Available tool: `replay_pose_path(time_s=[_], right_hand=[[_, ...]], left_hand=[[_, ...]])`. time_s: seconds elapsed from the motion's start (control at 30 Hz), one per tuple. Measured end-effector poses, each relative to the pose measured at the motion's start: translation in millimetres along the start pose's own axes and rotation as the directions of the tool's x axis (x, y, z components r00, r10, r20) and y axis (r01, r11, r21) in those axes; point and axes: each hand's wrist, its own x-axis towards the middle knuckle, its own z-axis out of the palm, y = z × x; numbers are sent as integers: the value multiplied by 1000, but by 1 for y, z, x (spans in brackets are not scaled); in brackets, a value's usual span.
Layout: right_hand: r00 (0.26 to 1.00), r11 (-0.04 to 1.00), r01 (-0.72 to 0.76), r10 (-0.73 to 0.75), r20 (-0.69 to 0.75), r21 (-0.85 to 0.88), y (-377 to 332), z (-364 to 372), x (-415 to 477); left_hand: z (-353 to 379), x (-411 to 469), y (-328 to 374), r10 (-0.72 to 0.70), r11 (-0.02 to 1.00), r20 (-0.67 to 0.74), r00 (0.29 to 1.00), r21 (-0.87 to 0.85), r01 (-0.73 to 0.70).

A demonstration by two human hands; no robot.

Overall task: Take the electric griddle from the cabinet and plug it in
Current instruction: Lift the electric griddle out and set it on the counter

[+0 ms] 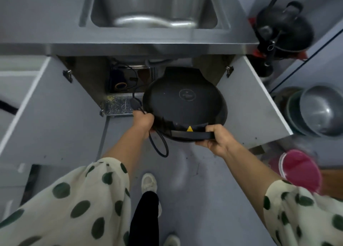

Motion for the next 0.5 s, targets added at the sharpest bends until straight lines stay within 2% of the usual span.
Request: replay_pose_path(time_s=[0.13,0.5], right_hand=[[999,999,38,-38,18,-25,11,-15,-65],[975,974,212,-205,86,-78,7,-19,-232]], left_hand=[[-19,-69,-3,56,998,-40,998,23,-55],[-80,-237,33,195,979,-61,979,-45,-197]])
